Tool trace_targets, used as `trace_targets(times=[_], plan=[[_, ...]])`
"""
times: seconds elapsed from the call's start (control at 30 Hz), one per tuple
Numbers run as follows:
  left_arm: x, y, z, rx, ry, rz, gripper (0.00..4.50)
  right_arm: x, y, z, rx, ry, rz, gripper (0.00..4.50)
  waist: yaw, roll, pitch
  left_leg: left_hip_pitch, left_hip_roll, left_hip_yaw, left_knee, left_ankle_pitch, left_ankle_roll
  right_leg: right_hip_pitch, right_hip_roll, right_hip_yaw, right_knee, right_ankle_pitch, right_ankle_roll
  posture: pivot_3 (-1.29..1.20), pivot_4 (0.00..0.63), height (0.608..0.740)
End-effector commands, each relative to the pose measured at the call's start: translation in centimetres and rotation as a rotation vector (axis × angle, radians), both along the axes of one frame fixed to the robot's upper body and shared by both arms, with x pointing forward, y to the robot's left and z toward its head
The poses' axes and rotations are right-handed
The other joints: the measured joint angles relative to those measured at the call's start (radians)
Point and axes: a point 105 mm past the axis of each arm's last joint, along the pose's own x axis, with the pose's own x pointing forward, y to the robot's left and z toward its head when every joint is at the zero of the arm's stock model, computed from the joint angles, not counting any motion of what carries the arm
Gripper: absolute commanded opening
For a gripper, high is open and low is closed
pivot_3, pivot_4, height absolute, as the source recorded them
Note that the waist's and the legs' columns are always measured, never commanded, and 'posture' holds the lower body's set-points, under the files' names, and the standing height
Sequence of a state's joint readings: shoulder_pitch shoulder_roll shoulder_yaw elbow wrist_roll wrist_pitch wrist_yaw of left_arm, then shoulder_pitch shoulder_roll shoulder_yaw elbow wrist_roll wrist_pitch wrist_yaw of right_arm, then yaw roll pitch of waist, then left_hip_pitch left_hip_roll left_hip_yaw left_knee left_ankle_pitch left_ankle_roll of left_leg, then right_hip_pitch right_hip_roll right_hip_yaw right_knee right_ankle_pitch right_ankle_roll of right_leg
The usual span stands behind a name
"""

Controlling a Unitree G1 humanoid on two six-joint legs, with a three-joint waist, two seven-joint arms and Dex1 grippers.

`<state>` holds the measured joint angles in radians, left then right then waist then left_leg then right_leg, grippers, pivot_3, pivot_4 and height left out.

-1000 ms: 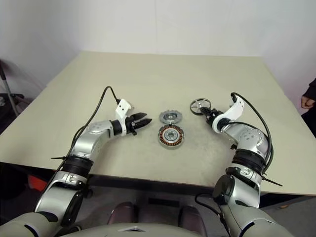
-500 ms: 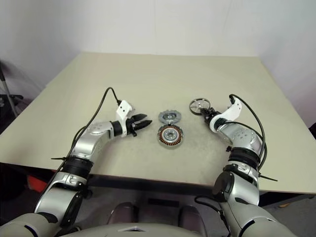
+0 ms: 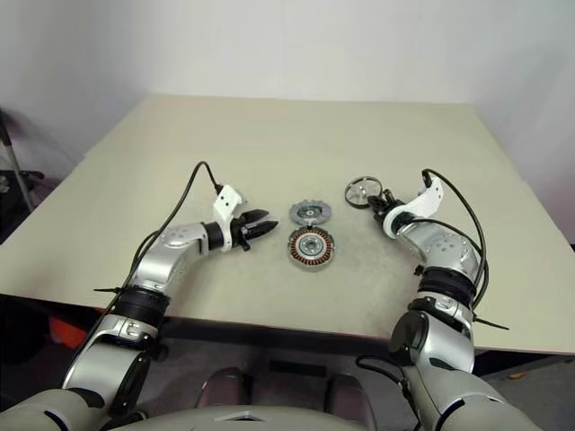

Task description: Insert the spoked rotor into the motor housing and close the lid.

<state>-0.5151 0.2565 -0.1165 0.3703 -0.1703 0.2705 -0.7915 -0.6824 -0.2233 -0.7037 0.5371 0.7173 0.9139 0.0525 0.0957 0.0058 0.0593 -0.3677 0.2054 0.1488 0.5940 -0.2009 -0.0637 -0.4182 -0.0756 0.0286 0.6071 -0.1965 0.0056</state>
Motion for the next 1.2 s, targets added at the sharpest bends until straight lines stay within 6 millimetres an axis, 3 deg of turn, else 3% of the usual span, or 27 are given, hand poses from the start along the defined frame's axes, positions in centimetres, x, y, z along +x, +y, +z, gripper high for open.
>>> trace_targets(times=[0.03,0.2,0.3,0.47,0.7,0.9,1.2], plan=[[0.2,-0.2,1.4,-0.001,-0.061,-0.008,2.06,-0.2,-0.5,1.4,0.037,-0.038,-0.004,0.34,0.000,0.000,0.000,0.000,0.000,0.000,0.000,0.000,0.000,0.000,0.000,0.000,0.000,0.000,0.000,0.00,0.000,0.740],[0.1,-0.3,1.2,-0.001,-0.057,-0.010,2.06,-1.6,0.0,2.9,0.150,-0.080,0.049,0.34,0.000,0.000,0.000,-0.001,0.000,0.000,-0.002,0.000,0.000,-0.001,0.000,0.000,-0.001,0.000,0.000,0.00,0.000,0.740],[0.0,-0.3,1.2,-0.001,-0.055,-0.012,2.06,-3.5,0.8,4.4,0.225,-0.130,0.133,0.34,0.001,0.000,0.000,-0.001,0.000,0.000,-0.003,0.000,0.000,-0.002,0.000,0.000,-0.001,0.000,0.000,0.00,0.000,0.740],[-0.2,-0.4,0.8,0.002,-0.048,-0.021,2.06,-6.8,1.7,5.9,0.198,-0.168,0.256,0.34,0.003,0.000,0.000,0.000,-0.001,0.000,-0.006,0.001,-0.001,-0.002,0.000,0.000,-0.002,-0.001,0.001,0.00,0.000,0.740],[-0.3,-0.8,0.5,0.006,-0.041,-0.039,2.06,-10.7,6.1,5.9,0.205,-0.110,0.394,0.34,0.001,0.001,0.000,0.003,0.000,0.000,-0.015,0.005,-0.009,-0.003,0.000,-0.001,-0.002,-0.003,0.000,0.00,0.000,0.740],[-0.3,-0.9,0.5,0.010,-0.041,-0.044,2.06,-11.9,9.4,5.2,0.237,-0.034,0.404,0.34,0.001,0.001,0.000,0.000,0.000,0.000,-0.016,0.005,-0.009,-0.004,0.000,-0.001,-0.002,-0.007,0.007,0.00,0.000,0.740],[-0.4,0.1,0.6,0.025,-0.042,-0.027,2.06,-13.2,11.3,3.4,0.251,0.050,0.424,0.34,0.002,0.001,0.000,-0.004,-0.001,0.000,-0.016,0.006,-0.009,-0.006,0.000,-0.002,-0.003,-0.008,0.009,0.00,0.000,0.740]])
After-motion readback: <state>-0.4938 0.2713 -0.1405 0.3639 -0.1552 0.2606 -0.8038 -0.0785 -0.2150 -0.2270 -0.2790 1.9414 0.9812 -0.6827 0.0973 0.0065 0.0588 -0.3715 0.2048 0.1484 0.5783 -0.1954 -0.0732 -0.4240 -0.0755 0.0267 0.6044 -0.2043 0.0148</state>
